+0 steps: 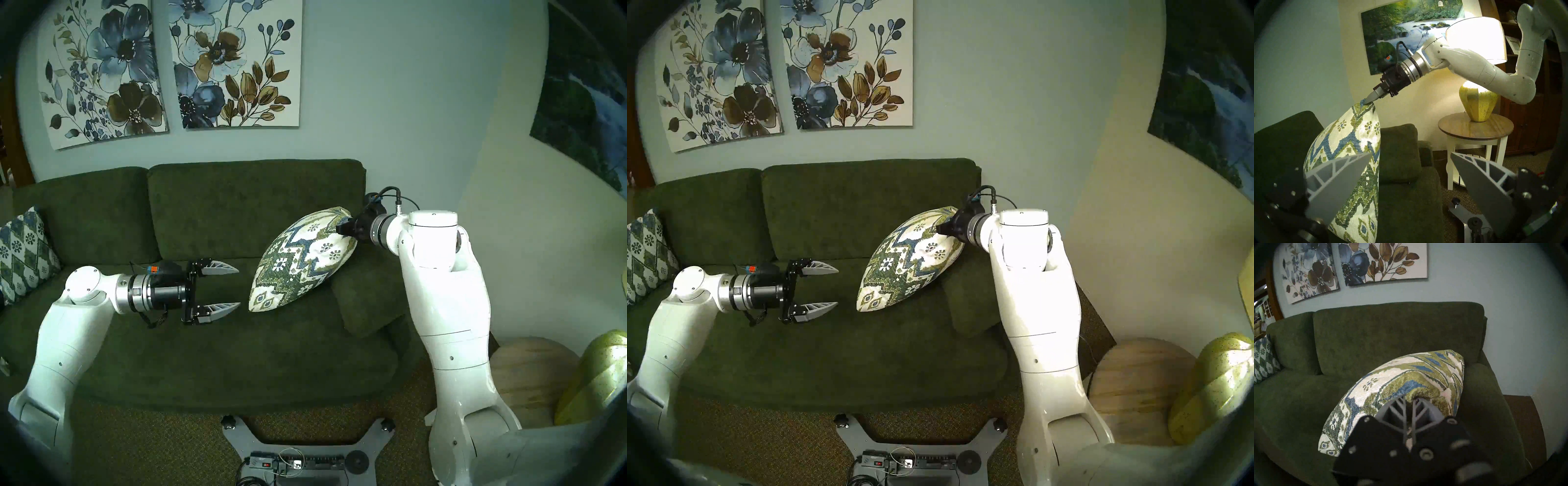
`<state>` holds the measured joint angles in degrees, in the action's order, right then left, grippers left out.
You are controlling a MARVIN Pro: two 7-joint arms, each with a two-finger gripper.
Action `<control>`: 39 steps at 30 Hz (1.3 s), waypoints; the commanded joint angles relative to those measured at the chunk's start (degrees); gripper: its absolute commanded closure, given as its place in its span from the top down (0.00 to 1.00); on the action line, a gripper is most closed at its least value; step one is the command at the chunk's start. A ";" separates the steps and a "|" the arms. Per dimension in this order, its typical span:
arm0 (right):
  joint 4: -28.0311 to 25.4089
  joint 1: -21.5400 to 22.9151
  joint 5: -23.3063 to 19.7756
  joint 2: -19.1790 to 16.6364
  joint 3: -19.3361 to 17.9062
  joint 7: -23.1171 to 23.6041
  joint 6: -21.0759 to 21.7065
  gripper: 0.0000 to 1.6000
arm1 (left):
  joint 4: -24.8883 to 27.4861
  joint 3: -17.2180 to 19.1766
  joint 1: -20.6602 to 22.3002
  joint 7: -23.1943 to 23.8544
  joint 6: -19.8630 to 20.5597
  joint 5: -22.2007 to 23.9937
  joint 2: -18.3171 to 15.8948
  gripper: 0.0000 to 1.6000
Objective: Fix throw pillow on sofa
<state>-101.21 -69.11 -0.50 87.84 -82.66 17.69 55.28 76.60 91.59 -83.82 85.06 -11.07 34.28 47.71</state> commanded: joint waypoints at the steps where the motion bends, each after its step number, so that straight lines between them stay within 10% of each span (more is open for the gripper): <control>1: -1.31 6.61 0.43 0.26 4.26 1.99 -0.28 0.00 | -0.20 -0.42 0.51 -0.06 0.06 1.79 -0.67 1.00; 27: -15.92 -6.56 10.52 -10.02 6.33 0.01 -0.28 0.00 | -1.04 -3.17 1.17 -0.06 -1.28 4.58 -2.64 1.00; 39: -7.67 -11.77 11.92 -5.53 12.67 -0.43 -0.28 0.00 | -1.41 -4.31 1.50 -0.06 -1.82 5.76 -3.40 1.00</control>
<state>-111.62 -78.62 10.22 79.85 -72.34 18.05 55.08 75.19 87.36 -83.23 85.06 -13.00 38.62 44.73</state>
